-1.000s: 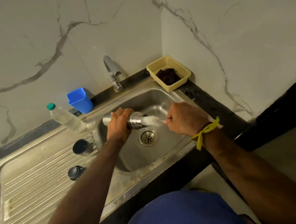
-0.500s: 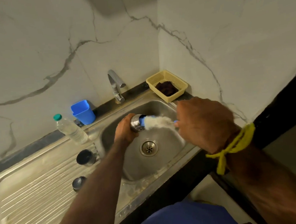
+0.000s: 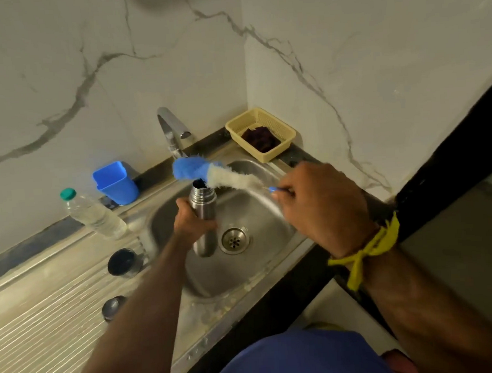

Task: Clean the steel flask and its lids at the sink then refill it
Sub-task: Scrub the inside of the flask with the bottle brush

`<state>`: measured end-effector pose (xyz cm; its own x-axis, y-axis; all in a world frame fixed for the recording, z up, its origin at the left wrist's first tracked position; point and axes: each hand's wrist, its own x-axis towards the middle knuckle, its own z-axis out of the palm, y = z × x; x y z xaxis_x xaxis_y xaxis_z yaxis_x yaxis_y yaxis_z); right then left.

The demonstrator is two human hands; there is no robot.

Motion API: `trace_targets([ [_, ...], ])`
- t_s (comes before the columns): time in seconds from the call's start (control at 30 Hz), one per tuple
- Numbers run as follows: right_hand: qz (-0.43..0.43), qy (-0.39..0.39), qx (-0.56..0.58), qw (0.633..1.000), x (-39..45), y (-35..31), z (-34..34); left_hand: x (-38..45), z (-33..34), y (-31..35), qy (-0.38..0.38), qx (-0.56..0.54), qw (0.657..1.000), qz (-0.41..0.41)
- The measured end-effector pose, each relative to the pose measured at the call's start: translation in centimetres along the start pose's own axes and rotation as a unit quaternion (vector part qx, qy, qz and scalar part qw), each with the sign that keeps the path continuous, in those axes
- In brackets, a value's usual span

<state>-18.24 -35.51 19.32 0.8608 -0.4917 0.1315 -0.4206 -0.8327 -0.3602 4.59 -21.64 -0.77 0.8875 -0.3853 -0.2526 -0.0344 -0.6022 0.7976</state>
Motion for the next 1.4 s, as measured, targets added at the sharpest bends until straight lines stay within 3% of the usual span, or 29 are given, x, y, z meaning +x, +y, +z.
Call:
trace_targets([
  [0.17, 0.064, 0.039, 0.259, 0.963, -1.2, 3.8, 6.2, -2.3, -0.6, -1.1, -0.043, -0.206, 0.976, -0.051],
  [0.3, 0.072, 0.022, 0.288, 0.955, -1.8, 5.3, 11.6, -4.3, 0.1, -1.4, 0.021, -0.336, 0.934, -0.117],
  [0.43, 0.020, -0.004, 0.302, 0.953, -2.2, 4.9, 15.0, -6.1, 0.9, -1.8, -0.001, -0.478, 0.864, -0.158],
  [0.6, -0.030, -0.019, 0.317, 0.948, -1.5, 3.5, 16.7, -7.6, 1.4, -2.1, -0.068, -0.518, 0.840, -0.145],
  [0.73, -0.043, -0.010, 0.320, 0.946, -1.3, 4.2, 16.7, -7.9, 0.8, -2.7, -0.065, -0.556, 0.811, -0.168],
  [0.8, -0.047, -0.001, 0.317, 0.947, -1.2, 4.6, 16.4, -7.8, 0.4, -3.2, -0.052, -0.553, 0.815, -0.165],
  [1.03, -0.091, 0.019, 0.293, 0.952, 0.4, 3.7, 16.5, -8.3, 0.3, -2.9, -0.004, -0.467, 0.876, -0.121],
  [1.17, -0.112, 0.001, 0.250, 0.962, -0.8, 4.4, 16.8, -8.0, 0.1, -3.3, 0.017, -0.481, 0.868, -0.123],
  [1.4, -0.115, 0.011, 0.249, 0.962, 0.7, 3.6, 16.8, -7.7, 0.3, -2.5, -0.011, -0.485, 0.865, -0.127],
])
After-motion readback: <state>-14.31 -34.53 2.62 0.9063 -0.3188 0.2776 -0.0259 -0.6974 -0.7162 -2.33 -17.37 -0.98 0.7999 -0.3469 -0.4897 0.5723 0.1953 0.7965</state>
